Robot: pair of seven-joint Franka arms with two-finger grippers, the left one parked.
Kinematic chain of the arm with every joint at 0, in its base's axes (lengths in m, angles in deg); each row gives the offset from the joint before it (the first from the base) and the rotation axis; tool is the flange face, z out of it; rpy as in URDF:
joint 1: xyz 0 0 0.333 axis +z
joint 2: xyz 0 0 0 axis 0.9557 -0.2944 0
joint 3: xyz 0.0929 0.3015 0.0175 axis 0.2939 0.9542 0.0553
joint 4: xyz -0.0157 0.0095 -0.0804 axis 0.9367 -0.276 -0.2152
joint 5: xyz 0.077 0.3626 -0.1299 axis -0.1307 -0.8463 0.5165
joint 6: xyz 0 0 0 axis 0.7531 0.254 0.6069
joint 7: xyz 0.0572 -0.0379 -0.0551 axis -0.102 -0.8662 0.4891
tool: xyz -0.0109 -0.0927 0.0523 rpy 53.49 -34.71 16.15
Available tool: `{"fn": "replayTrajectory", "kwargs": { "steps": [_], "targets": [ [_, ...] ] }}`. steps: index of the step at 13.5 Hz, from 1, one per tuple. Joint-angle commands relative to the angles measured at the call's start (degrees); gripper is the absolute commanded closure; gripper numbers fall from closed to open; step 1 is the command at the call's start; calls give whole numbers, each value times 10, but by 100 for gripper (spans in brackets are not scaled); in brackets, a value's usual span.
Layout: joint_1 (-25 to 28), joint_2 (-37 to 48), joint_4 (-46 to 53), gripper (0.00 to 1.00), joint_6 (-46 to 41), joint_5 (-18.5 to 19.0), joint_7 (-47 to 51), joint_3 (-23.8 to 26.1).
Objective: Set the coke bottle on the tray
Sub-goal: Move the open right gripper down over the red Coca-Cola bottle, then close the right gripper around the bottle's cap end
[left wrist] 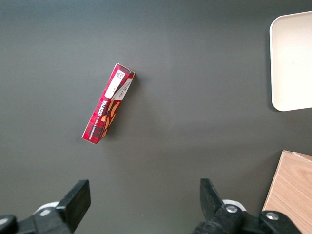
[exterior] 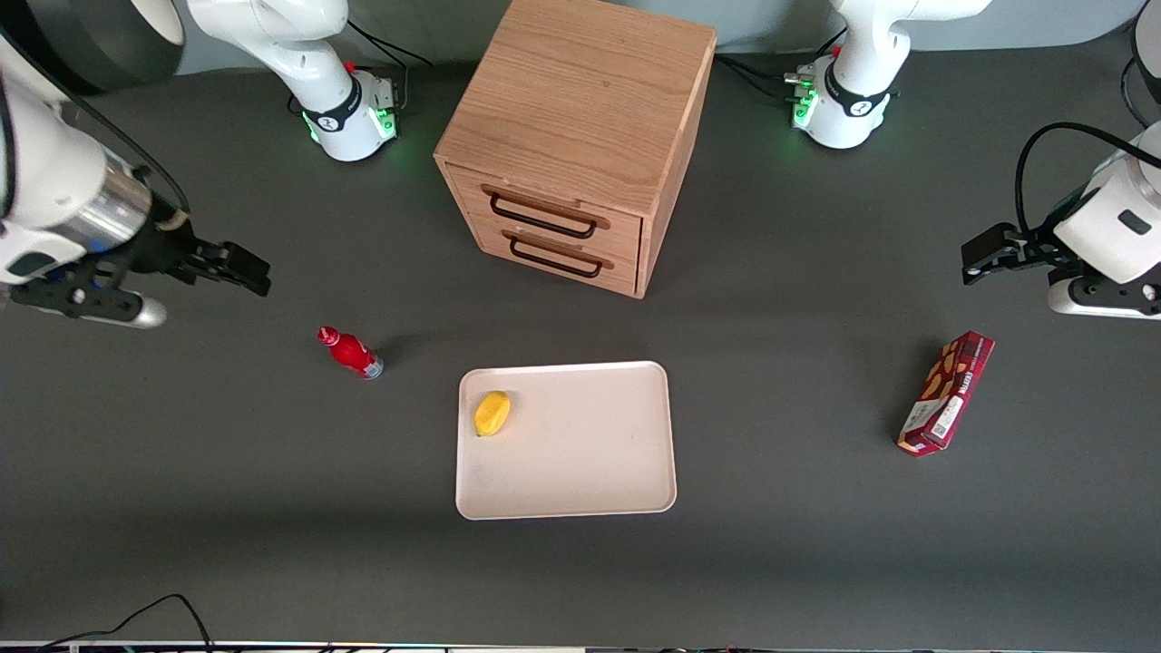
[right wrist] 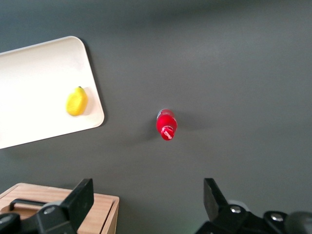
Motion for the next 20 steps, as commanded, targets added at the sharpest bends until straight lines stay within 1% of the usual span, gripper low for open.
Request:
{"fn": "replayTrajectory", "kwargs": {
  "steps": [1,6,8,13,17,20],
  "targets": [
    [-5,26,-115,0,87,-10,-14,4],
    [-13,22,-271,0,253,-10,-35,4],
    [-14,19,-315,0,300,-9,-51,3],
    [-14,12,-359,0,357,-5,-53,3],
    [-15,-4,-359,0,378,1,-59,2],
    [-30,-12,-359,1,387,1,-77,2]
  ]
}}
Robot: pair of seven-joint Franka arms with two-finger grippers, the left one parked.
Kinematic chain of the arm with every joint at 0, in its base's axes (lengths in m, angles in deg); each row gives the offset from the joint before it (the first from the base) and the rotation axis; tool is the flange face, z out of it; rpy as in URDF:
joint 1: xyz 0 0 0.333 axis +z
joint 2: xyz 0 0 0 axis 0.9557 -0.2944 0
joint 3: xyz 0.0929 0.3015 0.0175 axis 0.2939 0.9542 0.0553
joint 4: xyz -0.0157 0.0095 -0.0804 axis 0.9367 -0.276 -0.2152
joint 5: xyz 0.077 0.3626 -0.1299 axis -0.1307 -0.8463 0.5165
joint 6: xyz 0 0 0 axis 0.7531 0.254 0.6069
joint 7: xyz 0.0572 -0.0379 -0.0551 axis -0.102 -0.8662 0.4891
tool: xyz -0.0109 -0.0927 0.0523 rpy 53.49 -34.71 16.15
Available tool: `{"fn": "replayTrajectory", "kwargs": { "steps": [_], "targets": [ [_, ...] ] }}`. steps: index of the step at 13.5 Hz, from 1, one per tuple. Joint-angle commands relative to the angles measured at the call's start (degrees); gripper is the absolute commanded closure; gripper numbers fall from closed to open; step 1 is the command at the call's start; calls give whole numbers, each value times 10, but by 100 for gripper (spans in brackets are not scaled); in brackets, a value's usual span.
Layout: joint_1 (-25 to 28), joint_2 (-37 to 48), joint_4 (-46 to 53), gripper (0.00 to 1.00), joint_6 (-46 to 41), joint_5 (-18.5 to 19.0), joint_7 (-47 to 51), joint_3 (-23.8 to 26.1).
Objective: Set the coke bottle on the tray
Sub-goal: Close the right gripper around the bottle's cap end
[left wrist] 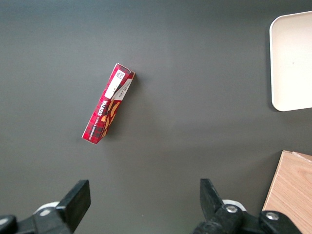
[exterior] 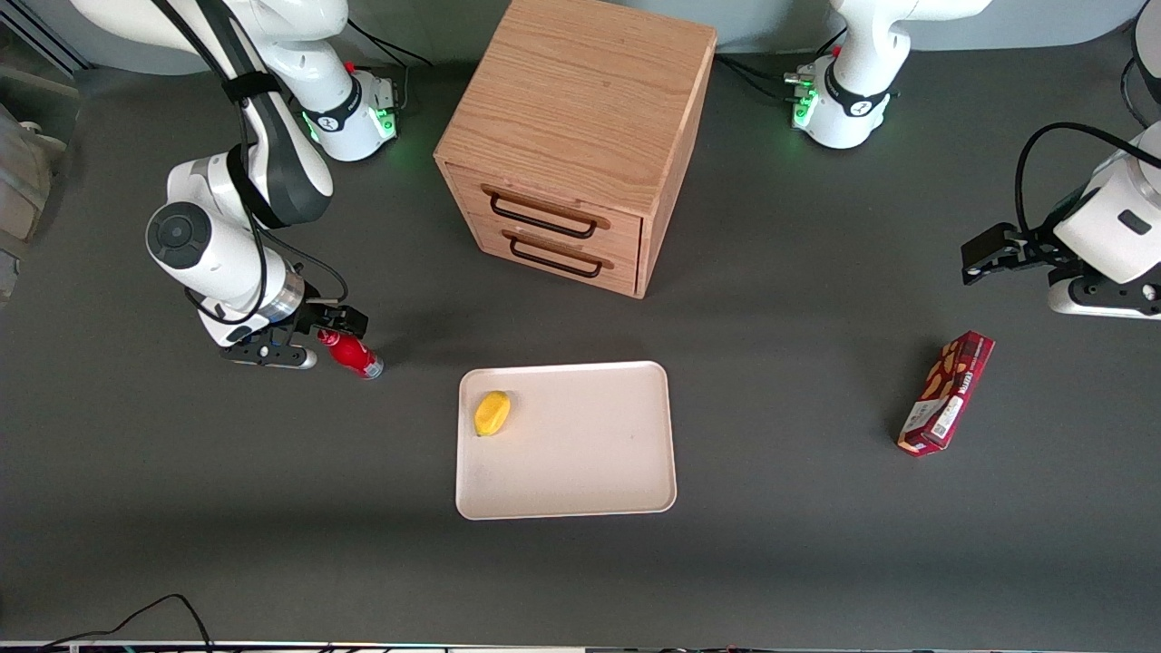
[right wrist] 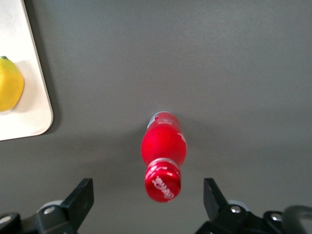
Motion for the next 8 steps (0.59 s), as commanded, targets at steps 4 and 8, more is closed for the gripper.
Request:
{"fn": "replayTrajectory", "kwargs": {
  "steps": [4,8],
  "targets": [
    [-19,-8,-3,62,13,0,-28,3],
    [-18,-6,-1,100,10,-1,-25,4]
  ]
}}
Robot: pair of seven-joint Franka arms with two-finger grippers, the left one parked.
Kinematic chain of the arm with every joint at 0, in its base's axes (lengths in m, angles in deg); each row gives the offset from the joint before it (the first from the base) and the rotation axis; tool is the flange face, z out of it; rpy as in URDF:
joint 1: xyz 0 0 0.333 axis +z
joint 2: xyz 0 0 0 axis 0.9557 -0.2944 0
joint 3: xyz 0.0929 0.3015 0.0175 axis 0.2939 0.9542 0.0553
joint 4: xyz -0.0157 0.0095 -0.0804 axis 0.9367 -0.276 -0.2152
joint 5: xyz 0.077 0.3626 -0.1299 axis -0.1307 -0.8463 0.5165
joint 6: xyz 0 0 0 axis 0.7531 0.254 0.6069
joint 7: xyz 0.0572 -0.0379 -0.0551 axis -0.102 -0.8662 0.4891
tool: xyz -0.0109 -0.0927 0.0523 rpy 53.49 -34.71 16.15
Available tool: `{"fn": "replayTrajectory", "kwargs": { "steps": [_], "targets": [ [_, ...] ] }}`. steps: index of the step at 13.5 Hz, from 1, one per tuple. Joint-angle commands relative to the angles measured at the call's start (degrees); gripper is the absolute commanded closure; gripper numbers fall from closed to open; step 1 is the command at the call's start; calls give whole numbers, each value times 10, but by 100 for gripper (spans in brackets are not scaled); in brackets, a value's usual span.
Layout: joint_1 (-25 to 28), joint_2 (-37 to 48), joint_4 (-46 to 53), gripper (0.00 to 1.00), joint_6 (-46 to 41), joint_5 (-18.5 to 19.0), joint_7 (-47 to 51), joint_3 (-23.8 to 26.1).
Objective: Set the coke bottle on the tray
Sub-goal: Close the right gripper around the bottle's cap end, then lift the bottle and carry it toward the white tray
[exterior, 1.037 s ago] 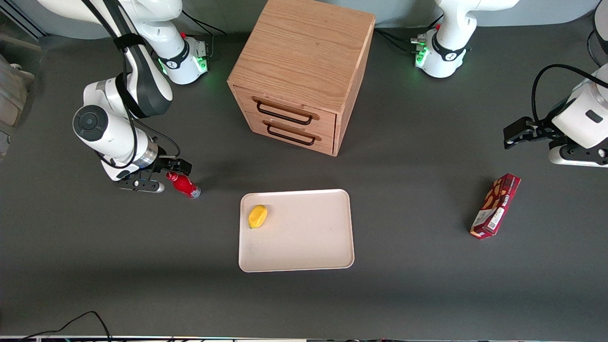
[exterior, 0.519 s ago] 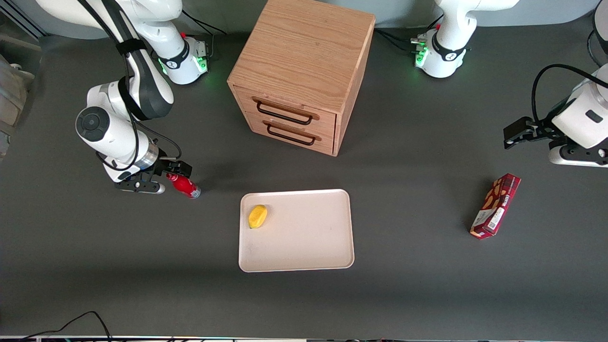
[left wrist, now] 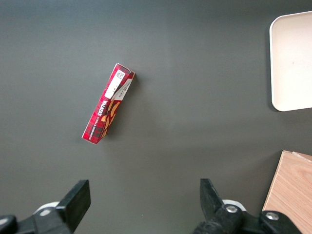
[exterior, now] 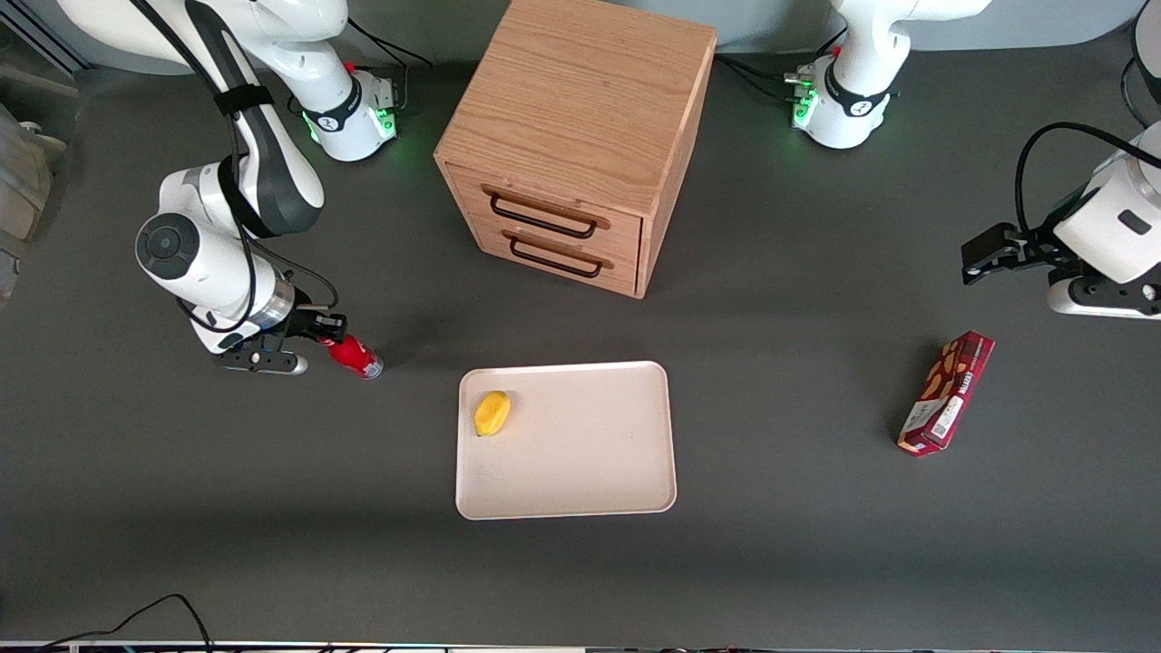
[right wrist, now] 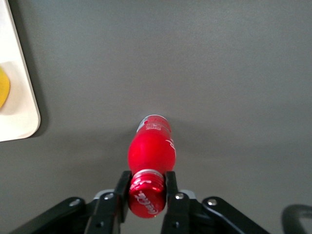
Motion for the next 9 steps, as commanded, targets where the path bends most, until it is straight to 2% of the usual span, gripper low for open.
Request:
{"fn": "replayTrajectory", "kwargs": {
  "steps": [1,3,6,9],
  "targets": [
    [-2,4,4,100,4,-2,-7,3],
    [3,10,52,100,-37,-2,-3,3],
    [7,6,219,100,-202,-2,-3,8],
    [40,-23,376,100,-313,-2,15,9]
  ]
}}
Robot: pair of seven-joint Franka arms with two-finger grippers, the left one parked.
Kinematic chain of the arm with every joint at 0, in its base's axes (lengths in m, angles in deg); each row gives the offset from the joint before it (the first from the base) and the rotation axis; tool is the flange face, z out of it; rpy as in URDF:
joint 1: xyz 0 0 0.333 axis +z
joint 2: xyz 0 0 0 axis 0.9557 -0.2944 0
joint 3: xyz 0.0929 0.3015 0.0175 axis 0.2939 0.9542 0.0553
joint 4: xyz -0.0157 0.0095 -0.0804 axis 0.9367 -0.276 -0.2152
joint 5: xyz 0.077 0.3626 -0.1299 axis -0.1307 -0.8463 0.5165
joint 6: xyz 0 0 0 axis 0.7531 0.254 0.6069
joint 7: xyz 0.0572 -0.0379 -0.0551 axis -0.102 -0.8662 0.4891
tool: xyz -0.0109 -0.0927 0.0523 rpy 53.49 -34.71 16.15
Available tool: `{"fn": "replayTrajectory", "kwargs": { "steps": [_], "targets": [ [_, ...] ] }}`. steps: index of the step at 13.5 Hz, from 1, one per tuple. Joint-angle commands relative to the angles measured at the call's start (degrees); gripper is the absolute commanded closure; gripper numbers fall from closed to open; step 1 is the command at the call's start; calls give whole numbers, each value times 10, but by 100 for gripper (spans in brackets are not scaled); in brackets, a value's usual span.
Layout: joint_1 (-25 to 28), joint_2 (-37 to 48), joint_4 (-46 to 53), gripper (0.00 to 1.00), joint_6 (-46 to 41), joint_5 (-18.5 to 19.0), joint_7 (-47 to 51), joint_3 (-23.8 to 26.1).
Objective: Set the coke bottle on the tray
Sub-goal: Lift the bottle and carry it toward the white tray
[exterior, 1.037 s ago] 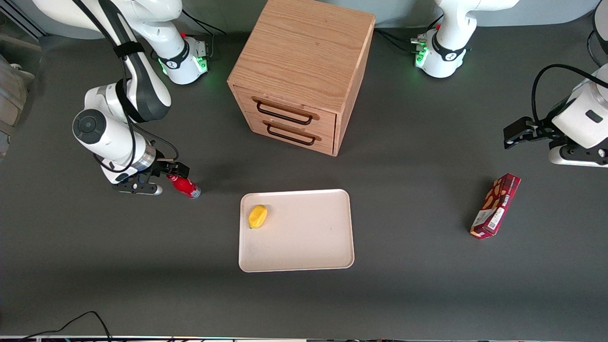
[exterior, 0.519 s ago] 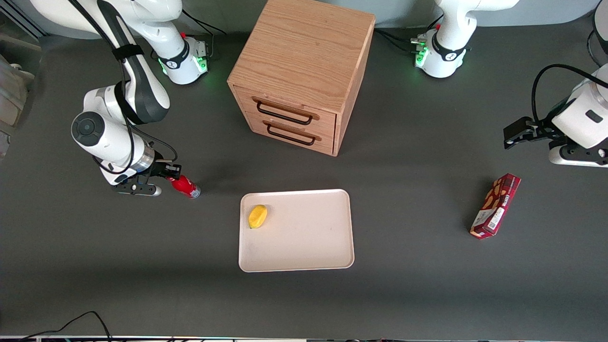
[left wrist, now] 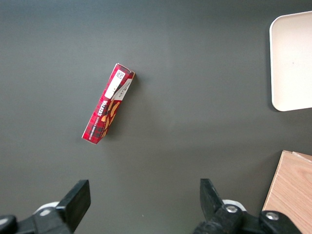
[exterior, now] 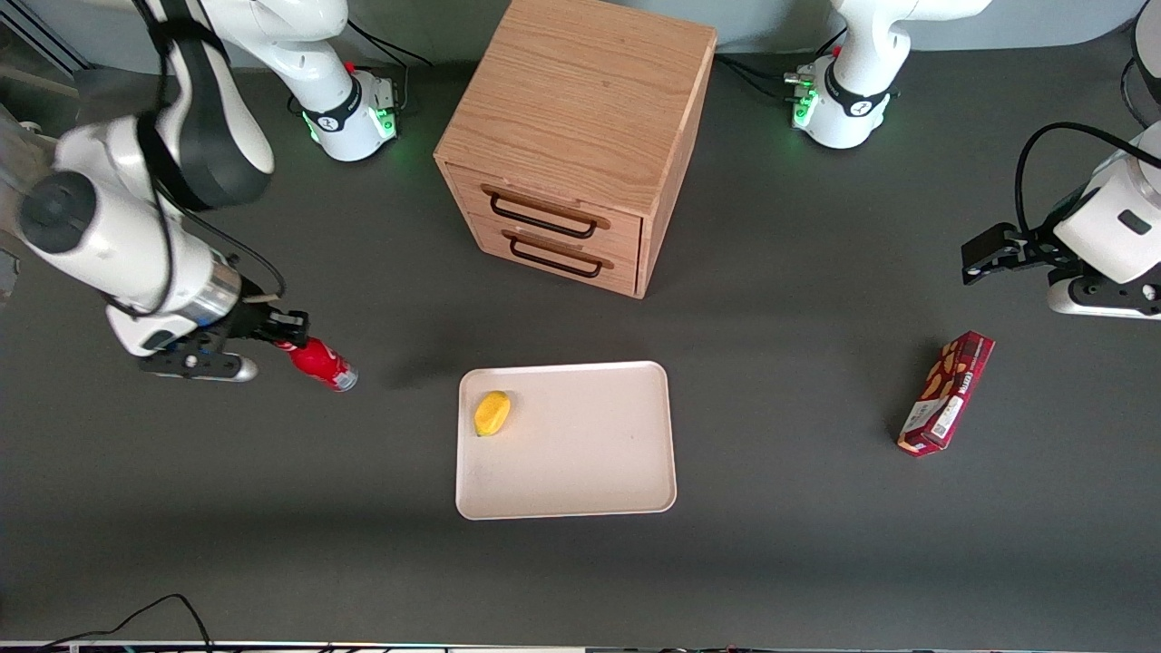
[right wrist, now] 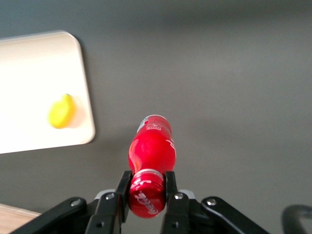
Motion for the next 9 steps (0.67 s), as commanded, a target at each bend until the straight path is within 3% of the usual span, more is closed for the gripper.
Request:
{"fn": "replayTrajectory", "kwargs": {
  "steps": [1,6,9],
  "targets": [
    [41,-57,159,100,-96,-1,35,0],
    [133,-225,354,100,-111,1,156,-9],
    [147,-289,368,100,-27,7,168,-11]
  ]
}}
